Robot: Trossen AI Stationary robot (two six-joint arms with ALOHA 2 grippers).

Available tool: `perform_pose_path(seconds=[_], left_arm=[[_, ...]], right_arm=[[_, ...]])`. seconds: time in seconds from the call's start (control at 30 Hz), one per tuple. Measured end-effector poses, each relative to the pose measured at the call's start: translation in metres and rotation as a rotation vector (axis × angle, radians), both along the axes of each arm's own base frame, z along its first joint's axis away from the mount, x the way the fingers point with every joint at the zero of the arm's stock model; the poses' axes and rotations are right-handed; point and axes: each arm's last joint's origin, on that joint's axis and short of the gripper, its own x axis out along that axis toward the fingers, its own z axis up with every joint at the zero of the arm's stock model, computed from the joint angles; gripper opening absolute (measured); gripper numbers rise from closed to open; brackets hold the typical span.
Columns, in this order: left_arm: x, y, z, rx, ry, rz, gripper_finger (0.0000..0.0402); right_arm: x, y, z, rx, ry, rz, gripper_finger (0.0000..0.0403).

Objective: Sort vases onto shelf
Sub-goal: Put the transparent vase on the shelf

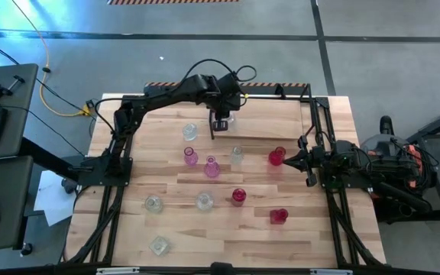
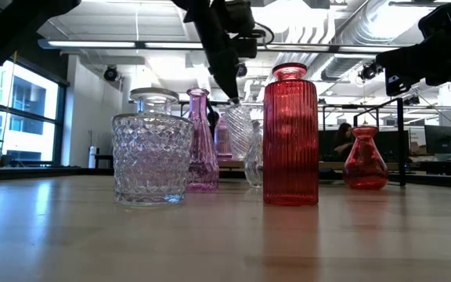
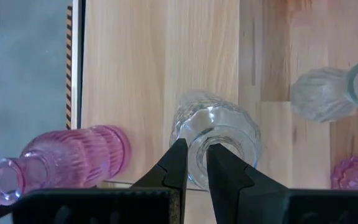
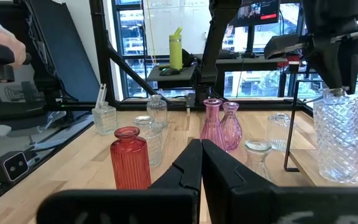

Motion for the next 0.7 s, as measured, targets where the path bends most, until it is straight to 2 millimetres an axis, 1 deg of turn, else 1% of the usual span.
perform_pose_path(seconds=[0.17,0.43,0.7], left_arm=[[0.0001,0.0005,0.0001,0.002,-0.003,0.003,0.0031],[0.0017,0.0016,0.0011,0.023,-0.018,0.011,0.0052],[0.0049,0.0033,0.0031,0.048,-0.054,0.017,0.0054]], right_arm=[[0.0000,0.0000,-0.0001,0.000,0.000,0.000,0.0000],[0.0000,0.0000,0.0000,0.000,0.000,0.000,0.0000],[0.0000,0.0000,-0.0001,0.000,0.001,0.000,0.0000]])
